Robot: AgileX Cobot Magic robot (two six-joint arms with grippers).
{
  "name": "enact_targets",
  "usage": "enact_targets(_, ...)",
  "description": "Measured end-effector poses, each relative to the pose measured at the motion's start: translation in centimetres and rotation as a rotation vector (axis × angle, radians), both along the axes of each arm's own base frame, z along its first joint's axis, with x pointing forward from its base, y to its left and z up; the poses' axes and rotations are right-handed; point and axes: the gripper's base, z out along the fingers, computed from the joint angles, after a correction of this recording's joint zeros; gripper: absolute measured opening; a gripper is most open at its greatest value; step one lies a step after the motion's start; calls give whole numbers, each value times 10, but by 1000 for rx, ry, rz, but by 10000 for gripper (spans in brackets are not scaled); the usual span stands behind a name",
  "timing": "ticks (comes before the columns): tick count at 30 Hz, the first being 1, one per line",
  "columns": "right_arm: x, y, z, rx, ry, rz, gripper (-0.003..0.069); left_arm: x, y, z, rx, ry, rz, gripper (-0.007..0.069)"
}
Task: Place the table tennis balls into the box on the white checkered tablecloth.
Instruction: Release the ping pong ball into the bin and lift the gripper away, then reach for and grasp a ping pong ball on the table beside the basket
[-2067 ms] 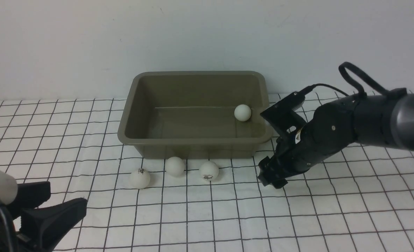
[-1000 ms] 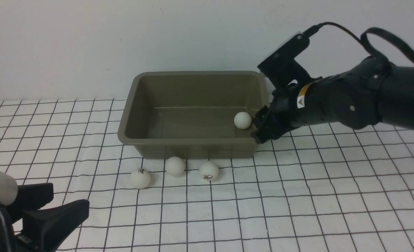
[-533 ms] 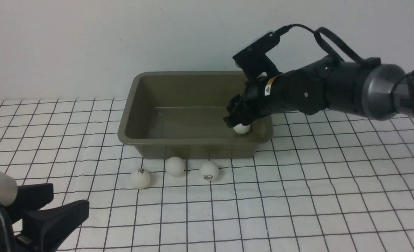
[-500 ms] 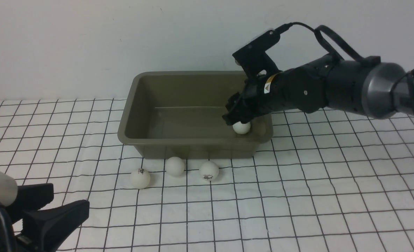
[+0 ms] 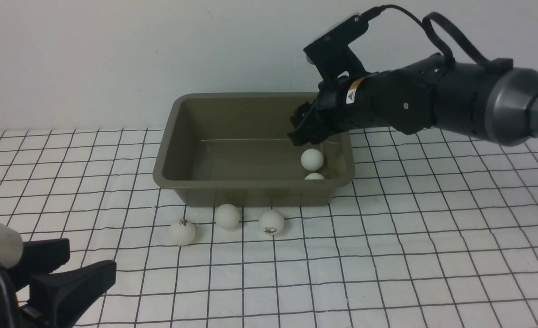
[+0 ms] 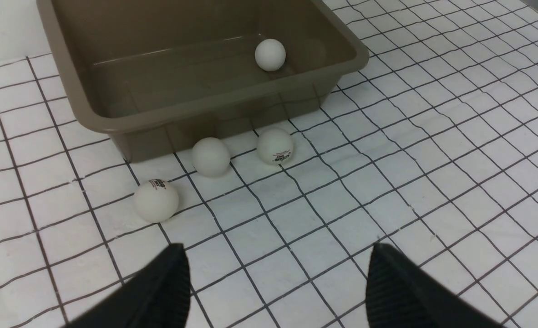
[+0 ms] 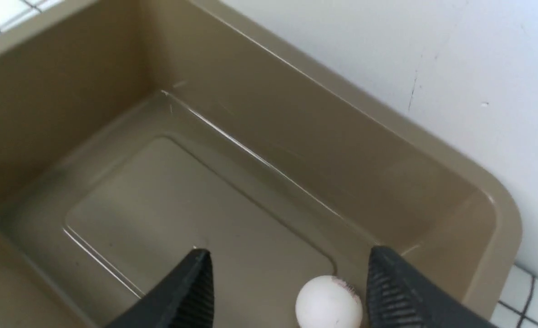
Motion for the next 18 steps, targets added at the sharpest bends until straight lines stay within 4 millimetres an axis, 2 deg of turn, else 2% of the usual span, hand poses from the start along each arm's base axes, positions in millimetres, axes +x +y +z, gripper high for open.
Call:
enact_targets(3,-1,0,2,26,9,-11,423,0,0,0,0,1,-2,468)
enact_targets(6,-3,-2,13,37,-16,-11,423,0,0,0,0,1,-2,468)
enact_targets(9,-10,-16,39,96,-12,-62,419,0,0,0,0,2,-2,468)
enact_targets(14,-35,-59,81,101,117,-168,398,0,0,0,0,3,-4,468)
enact_targets(18,-57,-59,83,32,255,-129,395,0,0,0,0,4,-5,468)
